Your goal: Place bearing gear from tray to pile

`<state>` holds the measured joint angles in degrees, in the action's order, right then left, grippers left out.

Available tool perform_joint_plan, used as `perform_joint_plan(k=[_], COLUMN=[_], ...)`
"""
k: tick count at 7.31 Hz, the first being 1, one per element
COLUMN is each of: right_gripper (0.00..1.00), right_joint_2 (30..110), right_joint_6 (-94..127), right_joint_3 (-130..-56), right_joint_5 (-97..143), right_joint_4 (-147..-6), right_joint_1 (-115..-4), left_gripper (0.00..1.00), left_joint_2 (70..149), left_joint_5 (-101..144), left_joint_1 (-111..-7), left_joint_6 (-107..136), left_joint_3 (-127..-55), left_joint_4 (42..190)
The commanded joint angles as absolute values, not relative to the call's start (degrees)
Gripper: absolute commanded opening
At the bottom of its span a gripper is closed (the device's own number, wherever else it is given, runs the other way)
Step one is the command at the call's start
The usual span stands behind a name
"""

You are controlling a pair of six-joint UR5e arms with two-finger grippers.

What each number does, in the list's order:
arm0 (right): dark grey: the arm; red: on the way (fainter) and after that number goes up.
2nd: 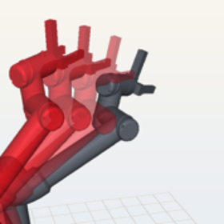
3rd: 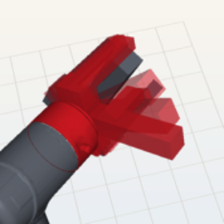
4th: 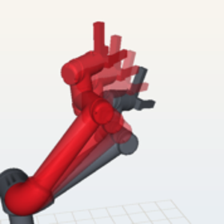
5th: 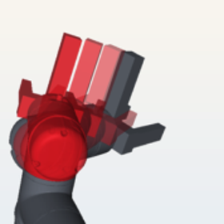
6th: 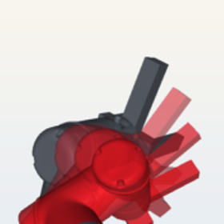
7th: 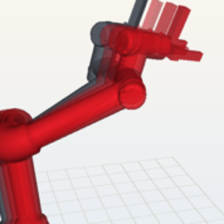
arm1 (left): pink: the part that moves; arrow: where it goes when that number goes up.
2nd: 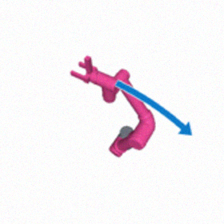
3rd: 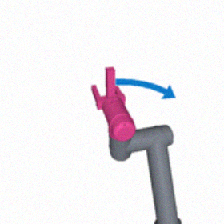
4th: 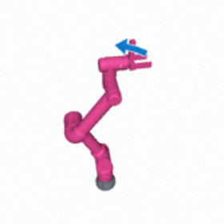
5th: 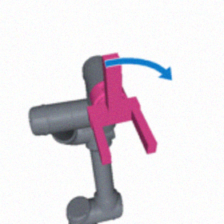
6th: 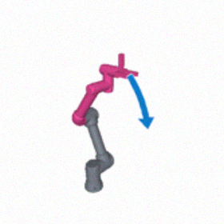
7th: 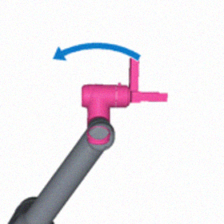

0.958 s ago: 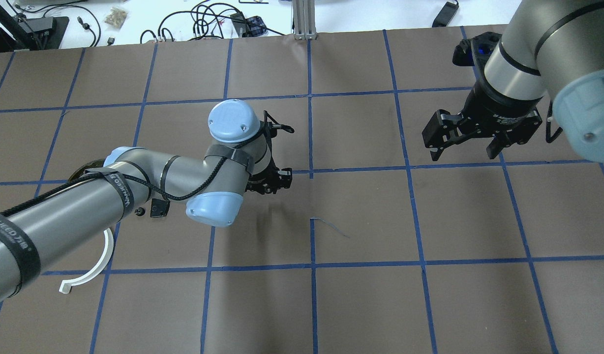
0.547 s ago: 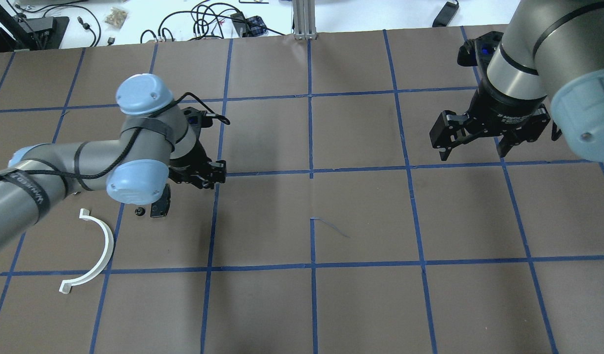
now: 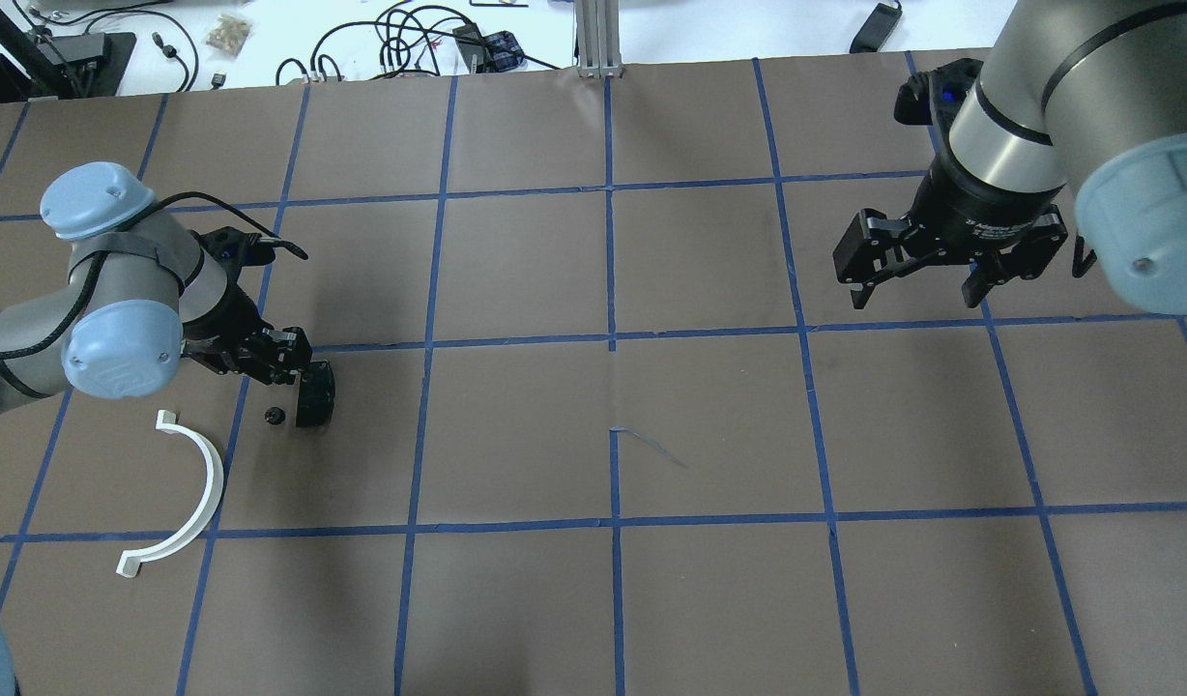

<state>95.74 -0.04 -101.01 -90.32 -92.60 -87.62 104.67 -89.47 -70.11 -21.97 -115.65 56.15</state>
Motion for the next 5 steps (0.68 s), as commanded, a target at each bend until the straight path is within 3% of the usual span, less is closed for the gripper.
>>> perform_joint_plan(k=[1, 5], right_gripper=[1.0, 1.0], right_joint_2=[95.71, 95.71], right_joint_6=[0.09, 0.09], right_joint_3=[-101.07, -101.16], right_joint_5=[-89.92, -90.0], right_joint_4=[-92.46, -92.46], right_joint_1=[-87.63, -87.63], left_gripper=[0.0, 0.0], left_joint_2=[107.65, 109.07], left_joint_5=[-89.56, -89.82], left_joint_1=[-69.35, -68.91], left_joint_6=[-23.12, -23.47], left_joint_3=[-115.23, -115.22], left_joint_4=[55.72, 53.88])
